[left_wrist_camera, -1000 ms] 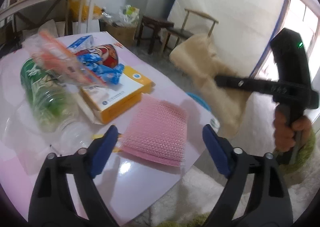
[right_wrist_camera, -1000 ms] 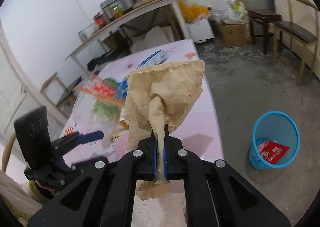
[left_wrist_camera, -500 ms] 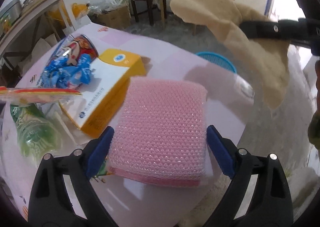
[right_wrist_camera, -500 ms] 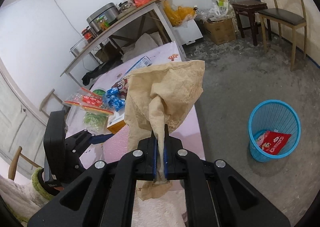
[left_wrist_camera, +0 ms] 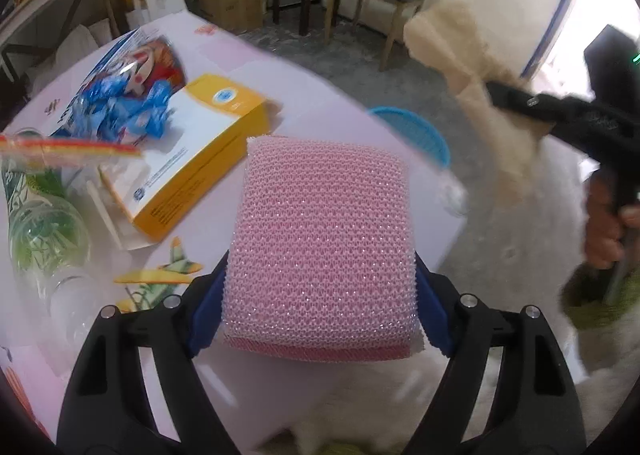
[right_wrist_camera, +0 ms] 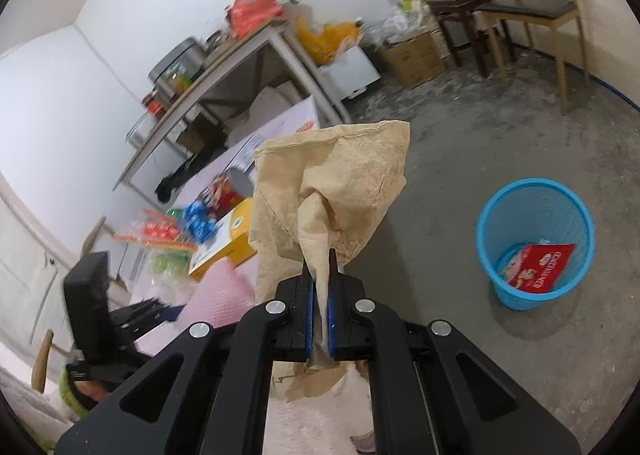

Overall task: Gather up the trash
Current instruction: 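Carry both items over the blue wastebasket and open both tools, then move both tools back to the table toward the green bottle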

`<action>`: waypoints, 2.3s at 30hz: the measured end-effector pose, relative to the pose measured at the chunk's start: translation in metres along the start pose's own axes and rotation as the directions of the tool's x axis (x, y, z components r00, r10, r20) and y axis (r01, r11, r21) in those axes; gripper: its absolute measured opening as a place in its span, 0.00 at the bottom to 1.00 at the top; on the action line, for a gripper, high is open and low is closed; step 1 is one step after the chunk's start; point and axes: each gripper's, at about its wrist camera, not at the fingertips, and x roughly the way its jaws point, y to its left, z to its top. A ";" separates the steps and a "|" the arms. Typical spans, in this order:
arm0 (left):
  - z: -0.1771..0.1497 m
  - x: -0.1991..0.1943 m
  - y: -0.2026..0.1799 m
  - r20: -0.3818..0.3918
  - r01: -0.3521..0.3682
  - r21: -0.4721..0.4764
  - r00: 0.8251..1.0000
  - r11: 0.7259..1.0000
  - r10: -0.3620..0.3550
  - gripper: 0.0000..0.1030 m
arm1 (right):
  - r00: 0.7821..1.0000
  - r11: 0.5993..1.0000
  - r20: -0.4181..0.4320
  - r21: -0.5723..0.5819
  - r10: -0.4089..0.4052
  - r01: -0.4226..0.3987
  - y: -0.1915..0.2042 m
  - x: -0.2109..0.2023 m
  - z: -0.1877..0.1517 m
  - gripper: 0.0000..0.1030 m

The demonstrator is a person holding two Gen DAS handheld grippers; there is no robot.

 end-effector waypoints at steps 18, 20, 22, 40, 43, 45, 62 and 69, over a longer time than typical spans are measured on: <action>0.193 0.165 -0.112 -0.308 0.258 -0.087 0.911 0.962 -0.272 0.76 | 0.937 0.824 -0.058 0.458 -0.345 0.332 -0.200 0.008 0.018 0.05; 0.205 0.196 -0.120 -0.350 0.236 -0.082 0.903 0.968 -0.250 0.76 | 0.939 0.802 -0.103 0.496 -0.327 0.333 -0.225 0.030 0.016 0.05; 0.218 0.224 -0.129 -0.372 0.200 -0.076 0.903 0.977 -0.214 0.78 | 0.939 0.785 -0.136 0.519 -0.315 0.338 -0.245 0.049 0.017 0.06; 0.253 0.250 -0.114 -0.273 0.197 -0.187 0.931 0.963 -0.243 0.84 | 0.939 0.743 -0.202 0.574 -0.279 0.344 -0.306 0.104 -0.001 0.46; 0.254 0.221 -0.106 -0.217 0.214 -0.184 0.943 0.959 -0.252 0.84 | 0.940 0.758 -0.199 0.557 -0.276 0.340 -0.297 0.094 -0.006 0.46; 0.253 0.198 -0.103 -0.175 0.230 -0.164 0.950 0.959 -0.258 0.84 | 0.942 0.773 -0.195 0.537 -0.274 0.336 -0.287 0.086 -0.008 0.46; 0.123 -0.023 -0.044 0.179 0.223 -0.005 0.959 0.975 -0.219 0.84 | 0.971 0.950 -0.052 0.203 -0.232 0.238 -0.109 -0.010 0.018 0.74; 0.050 -0.070 -0.011 0.280 0.078 0.011 0.957 0.997 -0.078 0.84 | 0.994 0.991 -0.045 0.086 -0.102 0.105 -0.034 -0.013 0.029 0.75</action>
